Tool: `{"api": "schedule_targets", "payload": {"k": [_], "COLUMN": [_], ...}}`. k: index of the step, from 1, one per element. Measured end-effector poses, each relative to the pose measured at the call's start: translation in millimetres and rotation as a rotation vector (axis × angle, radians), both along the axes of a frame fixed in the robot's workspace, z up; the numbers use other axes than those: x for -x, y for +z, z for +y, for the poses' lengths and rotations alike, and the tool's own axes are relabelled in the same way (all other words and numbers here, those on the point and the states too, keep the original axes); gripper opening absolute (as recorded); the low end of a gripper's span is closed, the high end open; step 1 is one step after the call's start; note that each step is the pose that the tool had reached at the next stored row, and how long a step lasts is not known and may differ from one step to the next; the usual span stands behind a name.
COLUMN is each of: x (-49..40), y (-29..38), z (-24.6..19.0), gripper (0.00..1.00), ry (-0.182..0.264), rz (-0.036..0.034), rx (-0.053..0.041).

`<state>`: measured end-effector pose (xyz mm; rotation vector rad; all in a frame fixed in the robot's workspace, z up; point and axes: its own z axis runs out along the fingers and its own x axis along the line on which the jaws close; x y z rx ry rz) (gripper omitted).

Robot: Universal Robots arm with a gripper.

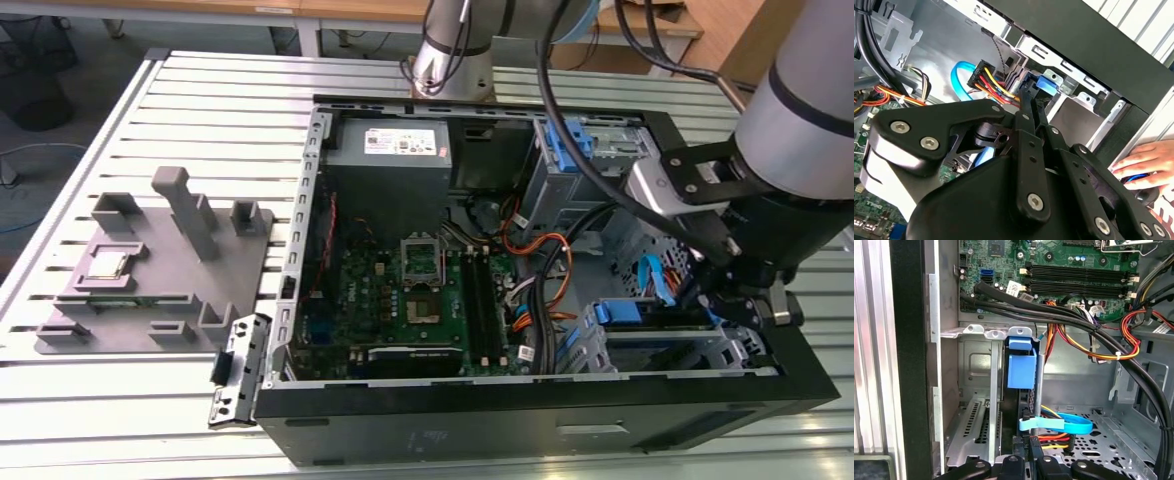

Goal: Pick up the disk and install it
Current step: 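Insert the second disk wire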

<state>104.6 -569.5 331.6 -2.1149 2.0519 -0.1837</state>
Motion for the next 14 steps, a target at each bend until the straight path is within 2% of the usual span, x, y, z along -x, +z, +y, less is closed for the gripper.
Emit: {"api": "schedule_targets", "payload": {"k": [2,6,14], "x": [0.0,0.0,0.0], "y": [-0.4,-0.7,-1.7], "z": [-0.7,-1.1,-3.3], "gripper": [0.16,0.16,0.16], "ry": [0.000,0.000,0.000], "rz": [0.0000,0.0000,0.0000], "rx": [-0.0021,-0.0136,-0.0137]}}
